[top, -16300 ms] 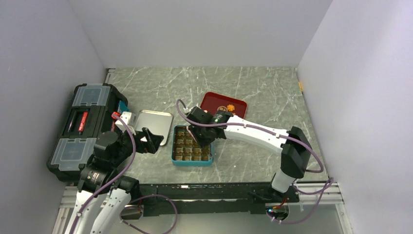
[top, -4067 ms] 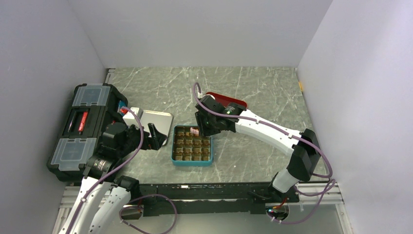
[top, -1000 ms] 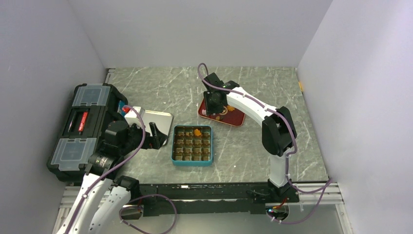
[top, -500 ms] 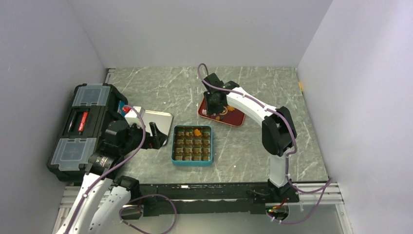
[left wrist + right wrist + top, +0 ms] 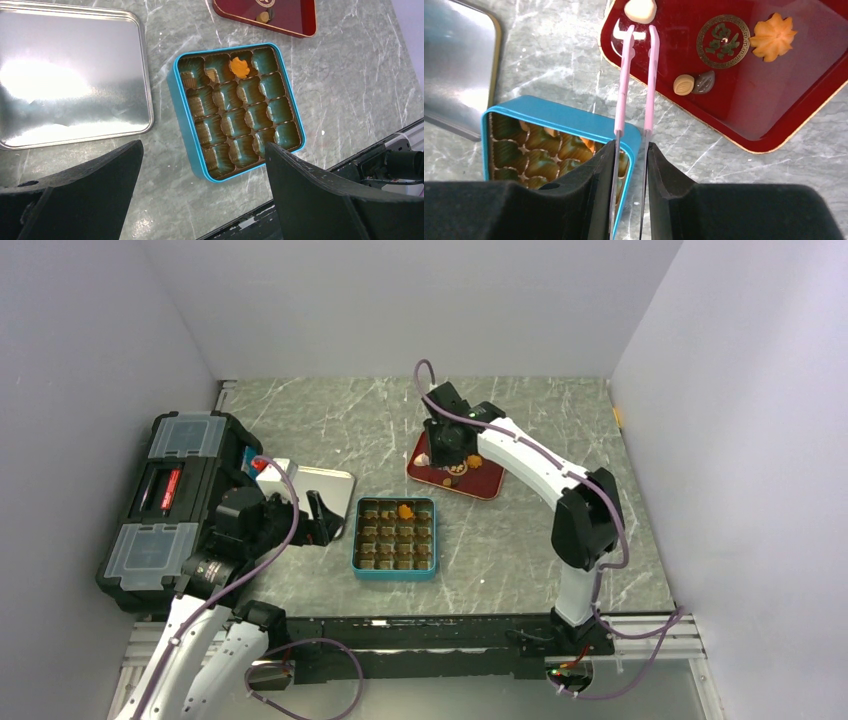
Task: Pack the cookies
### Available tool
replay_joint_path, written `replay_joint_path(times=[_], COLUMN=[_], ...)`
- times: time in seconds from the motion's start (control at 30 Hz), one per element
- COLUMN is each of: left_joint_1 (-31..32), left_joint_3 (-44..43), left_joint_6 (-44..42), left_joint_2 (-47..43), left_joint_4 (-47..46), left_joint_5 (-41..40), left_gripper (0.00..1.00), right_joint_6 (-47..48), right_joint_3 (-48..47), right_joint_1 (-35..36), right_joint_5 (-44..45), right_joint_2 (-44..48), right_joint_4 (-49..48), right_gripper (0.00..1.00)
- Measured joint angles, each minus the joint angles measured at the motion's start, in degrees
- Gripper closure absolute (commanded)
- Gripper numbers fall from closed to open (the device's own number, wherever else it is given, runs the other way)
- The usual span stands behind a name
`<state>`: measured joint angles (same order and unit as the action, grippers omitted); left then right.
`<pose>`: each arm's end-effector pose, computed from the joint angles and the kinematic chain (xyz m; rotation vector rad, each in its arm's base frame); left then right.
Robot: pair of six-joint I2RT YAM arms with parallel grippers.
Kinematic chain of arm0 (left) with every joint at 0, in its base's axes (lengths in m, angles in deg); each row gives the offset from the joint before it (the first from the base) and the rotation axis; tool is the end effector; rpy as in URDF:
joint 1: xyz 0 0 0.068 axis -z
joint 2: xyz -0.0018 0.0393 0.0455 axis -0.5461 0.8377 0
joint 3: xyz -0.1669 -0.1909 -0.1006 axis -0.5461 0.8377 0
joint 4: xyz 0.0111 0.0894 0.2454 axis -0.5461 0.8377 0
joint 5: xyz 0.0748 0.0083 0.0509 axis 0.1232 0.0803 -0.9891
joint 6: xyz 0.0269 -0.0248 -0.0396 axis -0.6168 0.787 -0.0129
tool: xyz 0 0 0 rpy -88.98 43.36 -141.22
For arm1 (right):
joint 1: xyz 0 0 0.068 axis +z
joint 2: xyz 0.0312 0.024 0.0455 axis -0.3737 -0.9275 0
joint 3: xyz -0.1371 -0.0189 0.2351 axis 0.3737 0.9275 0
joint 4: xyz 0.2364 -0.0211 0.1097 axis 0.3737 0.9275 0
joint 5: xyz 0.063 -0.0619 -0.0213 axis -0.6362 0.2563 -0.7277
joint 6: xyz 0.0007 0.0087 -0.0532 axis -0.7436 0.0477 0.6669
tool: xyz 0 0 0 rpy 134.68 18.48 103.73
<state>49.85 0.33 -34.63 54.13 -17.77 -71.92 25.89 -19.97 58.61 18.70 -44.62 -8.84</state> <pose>0.1170 -0.0436 0.2963 0.0763 2.1097 -0.6298 0.3291 0.2411 0.2762 -0.1992 2.6151 0.2783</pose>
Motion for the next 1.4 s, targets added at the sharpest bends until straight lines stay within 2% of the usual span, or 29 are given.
replay_joint_path(times=[0.2,0.33,0.77,1.1,1.4], left_joint_1=[0.00,0.00,0.00,0.00,0.00], left_joint_3=[0.00,0.00,0.00,0.00,0.00], left_joint_6=[0.00,0.00,0.00,0.00,0.00], left_joint_2=[0.00,0.00,0.00,0.00,0.00], left_joint_4=[0.00,0.00,0.00,0.00,0.00], left_joint_5=[0.00,0.00,-0.02,-0.02,-0.02], left_gripper=[0.01,0.01,0.01,0.01,0.01], right_joint_6=[0.02,0.02,0.02,0.20,0.61], right_joint_3=[0.74,1.33,1.68,1.11,0.26], right_joint_1=[0.00,0.00,0.00,0.00,0.00], right_joint_5=[0.57,0.83,0.76,0.74,0.76], right_joint_2=[4.63,5.79,2.73,0.87,-0.61], right_joint_4=[0.17,0.39,0.46,0.44,0.39], right_gripper=[0.94,0.87,0.79,0.62,0.58])
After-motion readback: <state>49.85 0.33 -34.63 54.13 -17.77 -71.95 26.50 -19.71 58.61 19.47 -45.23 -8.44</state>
